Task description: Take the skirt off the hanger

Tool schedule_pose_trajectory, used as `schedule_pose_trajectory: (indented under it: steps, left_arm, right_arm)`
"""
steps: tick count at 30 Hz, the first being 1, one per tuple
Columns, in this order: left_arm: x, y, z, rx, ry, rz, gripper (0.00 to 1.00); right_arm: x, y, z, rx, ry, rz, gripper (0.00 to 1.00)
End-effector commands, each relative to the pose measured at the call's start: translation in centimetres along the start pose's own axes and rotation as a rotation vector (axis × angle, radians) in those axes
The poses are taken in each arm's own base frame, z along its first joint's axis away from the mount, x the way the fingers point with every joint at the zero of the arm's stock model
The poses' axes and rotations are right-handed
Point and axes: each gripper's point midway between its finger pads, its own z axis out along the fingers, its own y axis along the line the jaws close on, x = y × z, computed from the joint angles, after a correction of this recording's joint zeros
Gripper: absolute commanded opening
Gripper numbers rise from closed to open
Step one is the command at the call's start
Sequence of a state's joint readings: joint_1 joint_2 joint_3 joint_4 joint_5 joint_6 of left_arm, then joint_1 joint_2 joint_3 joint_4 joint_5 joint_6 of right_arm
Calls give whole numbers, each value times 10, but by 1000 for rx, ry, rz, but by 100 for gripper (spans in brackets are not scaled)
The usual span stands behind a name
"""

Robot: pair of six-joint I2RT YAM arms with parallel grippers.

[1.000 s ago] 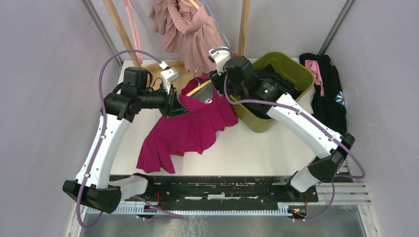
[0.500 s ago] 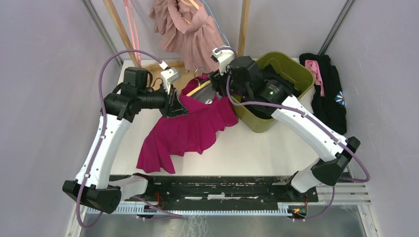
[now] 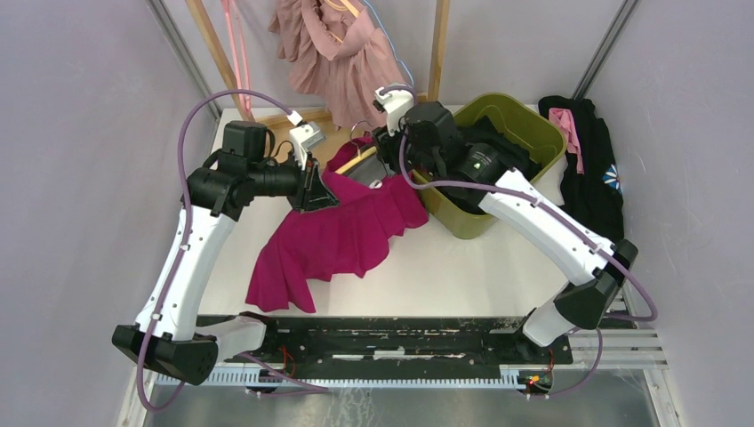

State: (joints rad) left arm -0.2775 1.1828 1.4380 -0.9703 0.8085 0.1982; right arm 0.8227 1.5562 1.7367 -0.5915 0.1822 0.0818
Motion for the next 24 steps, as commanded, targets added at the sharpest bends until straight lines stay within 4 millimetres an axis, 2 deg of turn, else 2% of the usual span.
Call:
schedule_pose_trajectory:
  steps: [1,3,5,6,11,17,20,24]
  left_arm:
    - [-35,-16,-12,16,-127,116,3]
    - [-35,-17,-13,14,-131,118,3]
    - [-36,-17,-14,11,-134,120,3]
    - [-36,-18,-15,11,-135,121,3]
    - [-36,-14,-12,7,-127,116,3]
    - [-36,-1,-1,-2,-110,101,3]
    - [-42,3,2,-1,-120,109,3]
    - [-50,8,5,-1,-126,115,3]
  right_arm:
    - [4,-10,15,72,17,2,46]
    - [9,-13,19,84,34,-2,30]
    - [11,-12,20,81,51,-8,8]
    - [11,-12,20,74,53,-11,2]
    - [-4,10,7,-54,21,17,1]
    - [-39,49,-37,-235,-80,38,1]
    - [-43,77,-49,-337,-88,34,1]
    - [-37,110,-51,-428,-74,27,1]
